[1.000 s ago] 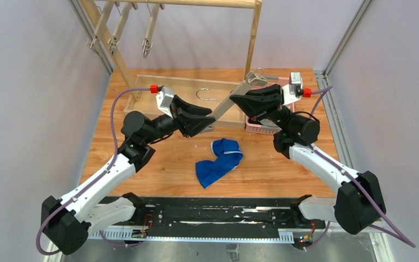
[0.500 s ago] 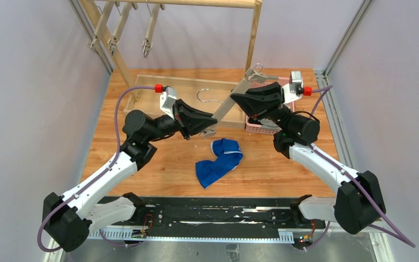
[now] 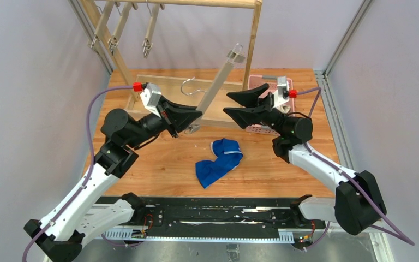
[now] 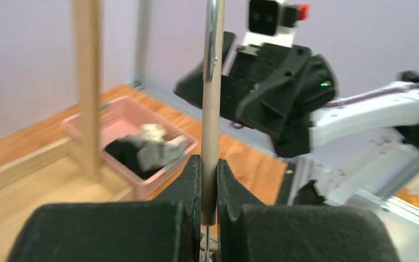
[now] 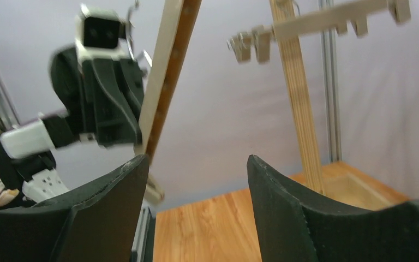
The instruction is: Remove the underwear clipped to the hanger
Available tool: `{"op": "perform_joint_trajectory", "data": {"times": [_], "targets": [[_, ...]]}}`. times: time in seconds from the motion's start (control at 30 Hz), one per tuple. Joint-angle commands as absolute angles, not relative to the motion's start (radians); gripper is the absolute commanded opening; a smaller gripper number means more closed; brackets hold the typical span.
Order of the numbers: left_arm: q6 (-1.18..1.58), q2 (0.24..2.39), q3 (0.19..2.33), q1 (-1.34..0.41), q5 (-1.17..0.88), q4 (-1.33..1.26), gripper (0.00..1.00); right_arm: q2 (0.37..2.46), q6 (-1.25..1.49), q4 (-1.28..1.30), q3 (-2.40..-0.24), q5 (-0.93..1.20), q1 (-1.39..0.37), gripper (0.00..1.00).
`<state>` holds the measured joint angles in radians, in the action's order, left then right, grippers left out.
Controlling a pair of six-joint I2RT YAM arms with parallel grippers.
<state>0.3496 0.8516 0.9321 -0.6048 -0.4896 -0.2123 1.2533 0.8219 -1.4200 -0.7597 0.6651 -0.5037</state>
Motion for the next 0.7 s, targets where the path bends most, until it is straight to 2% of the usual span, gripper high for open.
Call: {"op": "perform_joint_trajectory", "data": {"times": [0.0, 0.13, 0.27, 0.47, 0.67], "targets": [[0.138, 0.856, 1.09, -0.607, -0.138, 0.319, 0.0, 1.169, 0.613, -1.096, -0.693, 0.692, -0.524, 0.68], [0.041, 0.926, 1.207, -0.607, 0.115, 0.628, 0.0, 1.062, 0.291, -0.569, -0.693, 0.529, -0.628, 0.68], [0.011, 0.98, 1.282, -0.607, 0.205, 0.749, 0.0, 1.053, 0.03, -0.177, -0.735, 0.213, -0.805, 0.69], [-0.002, 1.052, 1.372, -0.608, 0.193, 0.75, 0.0, 1.15, 0.046, -0.064, -0.691, 0.108, -0.894, 0.71], [-0.004, 1.168, 1.518, -0.608, 0.145, 0.762, 0.0, 1.304, 0.016, -0.016, -0.745, 0.025, -0.992, 0.73]]}}
